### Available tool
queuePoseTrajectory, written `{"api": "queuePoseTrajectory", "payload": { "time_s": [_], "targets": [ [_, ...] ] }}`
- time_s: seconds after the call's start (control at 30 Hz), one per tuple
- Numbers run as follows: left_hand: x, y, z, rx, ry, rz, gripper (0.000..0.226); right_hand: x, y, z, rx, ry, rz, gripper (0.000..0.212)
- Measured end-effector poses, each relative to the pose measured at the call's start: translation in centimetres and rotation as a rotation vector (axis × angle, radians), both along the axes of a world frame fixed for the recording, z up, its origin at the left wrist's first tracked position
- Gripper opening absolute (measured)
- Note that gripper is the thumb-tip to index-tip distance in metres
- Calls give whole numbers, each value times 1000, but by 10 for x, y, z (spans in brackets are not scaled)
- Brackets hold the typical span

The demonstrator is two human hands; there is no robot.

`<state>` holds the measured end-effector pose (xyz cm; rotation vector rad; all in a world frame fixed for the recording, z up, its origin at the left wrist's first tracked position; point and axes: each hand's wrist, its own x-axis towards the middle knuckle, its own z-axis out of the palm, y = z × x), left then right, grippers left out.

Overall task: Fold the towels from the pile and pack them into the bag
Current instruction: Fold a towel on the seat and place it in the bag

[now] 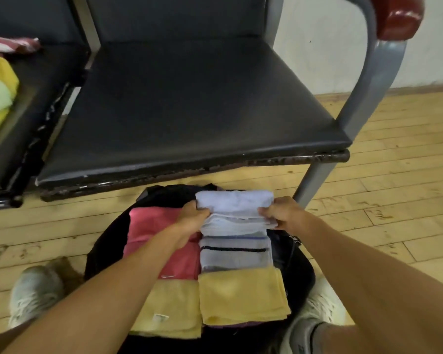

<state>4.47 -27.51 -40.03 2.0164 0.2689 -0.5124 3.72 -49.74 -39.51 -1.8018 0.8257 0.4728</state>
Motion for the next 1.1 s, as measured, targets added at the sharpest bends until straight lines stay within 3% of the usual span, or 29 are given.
{"api": "queuePoseTrajectory", "payload": {
  "time_s": [0.13,0.33,0.43,0.57,0.73,0.8,0.93,1.1],
  "targets": [
    [22,1,-22,157,-68,-98,55,8,1,-30,-57,-28,-43,6],
    [22,7,-56,333,-28,-192,53,-1,5,-52,-234,-49,176,39],
    [20,6,-62,353,-35,-214,57,-7,9,-54,-350,-45,249,45],
    [16,7,-48,372,-17,-254,55,-10,21,-51,-437,-19,252,52],
    [16,27,-15,353,10,-368,54,-10,24,-20,-625,61,416,70],
    [12,35,17,361,-1,-428,52,-12,25,2,-642,103,457,67],
    [-3,54,87,362,-71,-614,23,-17,29,56,-660,132,749,49],
    [-36,85,164,245,-74,-679,27,-23,51,134,-646,-66,992,28]
  ]
}}
